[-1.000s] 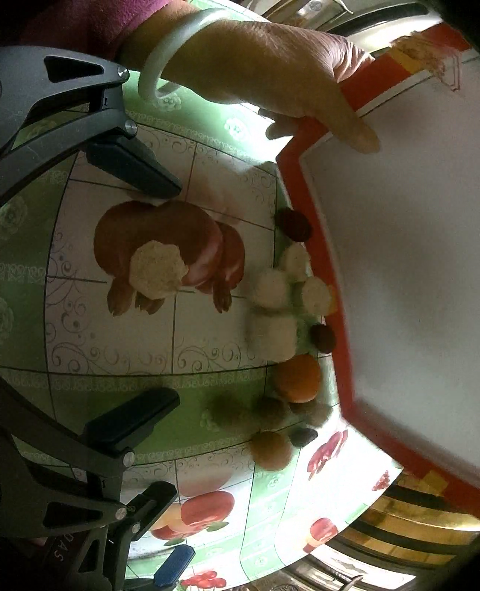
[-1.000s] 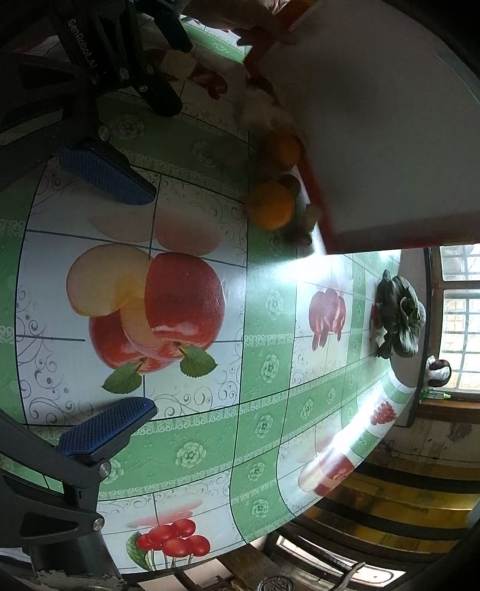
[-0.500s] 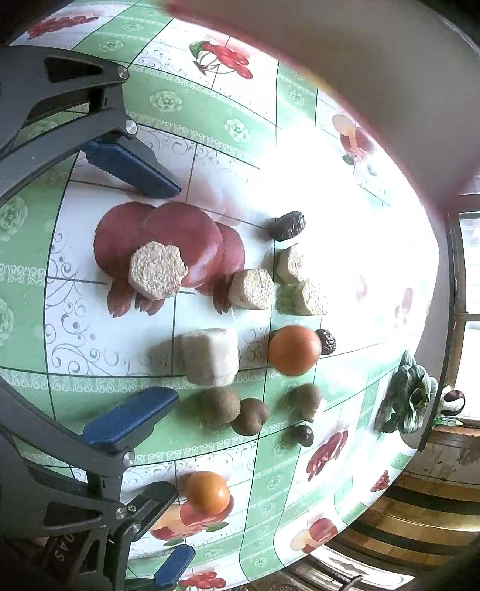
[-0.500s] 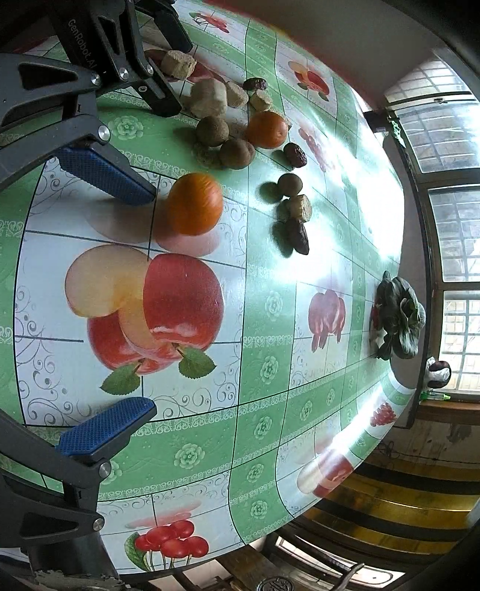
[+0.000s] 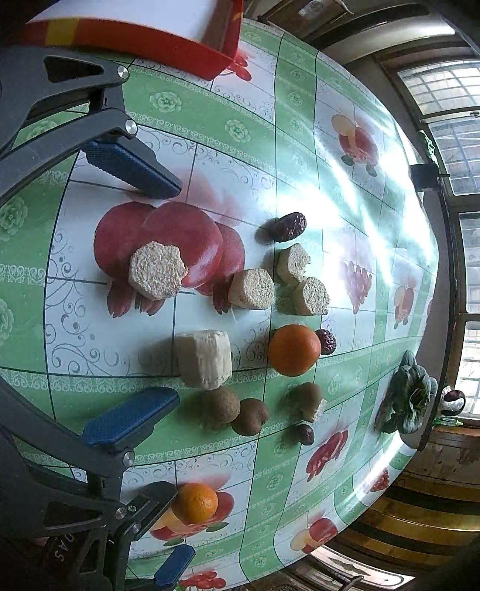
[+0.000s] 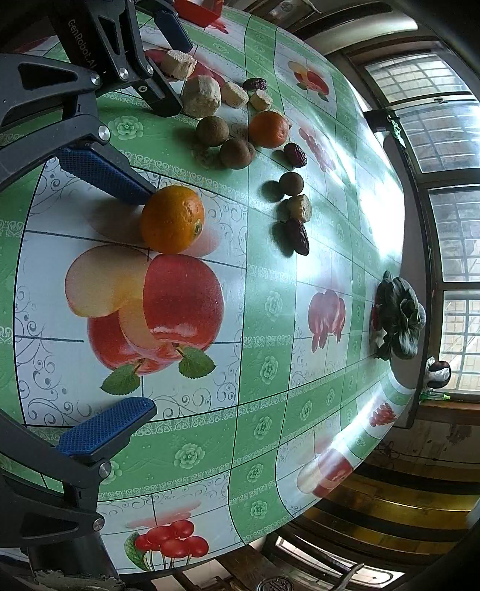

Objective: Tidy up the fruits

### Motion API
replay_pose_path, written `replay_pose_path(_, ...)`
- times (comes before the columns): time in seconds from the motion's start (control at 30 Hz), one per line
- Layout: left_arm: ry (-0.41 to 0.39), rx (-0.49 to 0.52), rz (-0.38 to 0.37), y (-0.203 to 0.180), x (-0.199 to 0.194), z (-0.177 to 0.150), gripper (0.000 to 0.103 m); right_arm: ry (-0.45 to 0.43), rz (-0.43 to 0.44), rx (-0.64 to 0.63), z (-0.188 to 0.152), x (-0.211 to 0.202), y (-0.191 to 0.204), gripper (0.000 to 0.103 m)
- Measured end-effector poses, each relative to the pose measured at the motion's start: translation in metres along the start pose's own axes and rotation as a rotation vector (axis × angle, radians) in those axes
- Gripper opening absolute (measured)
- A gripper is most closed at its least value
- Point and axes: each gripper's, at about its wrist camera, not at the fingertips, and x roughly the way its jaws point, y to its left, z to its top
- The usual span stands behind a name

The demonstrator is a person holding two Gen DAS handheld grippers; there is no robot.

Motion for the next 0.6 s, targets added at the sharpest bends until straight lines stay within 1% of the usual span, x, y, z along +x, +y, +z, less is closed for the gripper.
replay_pose_path(0.6,0.001,0.000,0.000,0.0002,-0.0004,-0.0005,0.103,0.000,-0.001,0.000,0.0006,0.0009,-0.0003,0.103)
